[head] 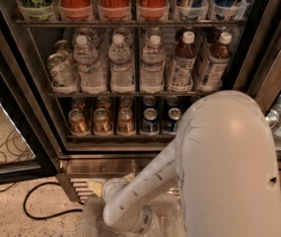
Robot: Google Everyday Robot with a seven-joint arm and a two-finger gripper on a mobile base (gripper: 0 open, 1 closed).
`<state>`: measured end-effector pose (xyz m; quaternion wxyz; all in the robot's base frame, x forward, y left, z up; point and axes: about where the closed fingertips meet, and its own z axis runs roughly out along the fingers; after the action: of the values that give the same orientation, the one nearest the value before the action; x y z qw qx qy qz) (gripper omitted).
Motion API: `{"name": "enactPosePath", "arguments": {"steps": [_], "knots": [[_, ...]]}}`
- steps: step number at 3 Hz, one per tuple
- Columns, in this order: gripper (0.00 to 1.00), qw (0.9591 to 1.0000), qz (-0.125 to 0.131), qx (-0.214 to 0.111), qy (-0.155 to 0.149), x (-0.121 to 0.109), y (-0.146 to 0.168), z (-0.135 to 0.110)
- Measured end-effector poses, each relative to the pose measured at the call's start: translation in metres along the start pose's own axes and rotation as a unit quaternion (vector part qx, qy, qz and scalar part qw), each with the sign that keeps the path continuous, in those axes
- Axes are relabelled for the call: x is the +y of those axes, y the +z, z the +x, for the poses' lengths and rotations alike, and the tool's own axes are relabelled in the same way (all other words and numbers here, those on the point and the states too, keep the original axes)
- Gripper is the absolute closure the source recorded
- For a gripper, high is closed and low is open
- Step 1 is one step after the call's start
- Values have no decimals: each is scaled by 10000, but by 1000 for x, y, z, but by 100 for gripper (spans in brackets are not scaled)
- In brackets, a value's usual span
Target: Pick orange can from bottom shelf of fridge
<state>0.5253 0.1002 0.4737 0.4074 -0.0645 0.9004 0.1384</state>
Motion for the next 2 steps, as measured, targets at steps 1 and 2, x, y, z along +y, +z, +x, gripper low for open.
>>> {"name": "enactPosePath", "arguments": {"steps": [1, 2], "knots": [[0, 9992, -122, -370, -42, 19, -15, 7], [0, 9937, -244, -1080, 162, 16, -31, -9]]}}
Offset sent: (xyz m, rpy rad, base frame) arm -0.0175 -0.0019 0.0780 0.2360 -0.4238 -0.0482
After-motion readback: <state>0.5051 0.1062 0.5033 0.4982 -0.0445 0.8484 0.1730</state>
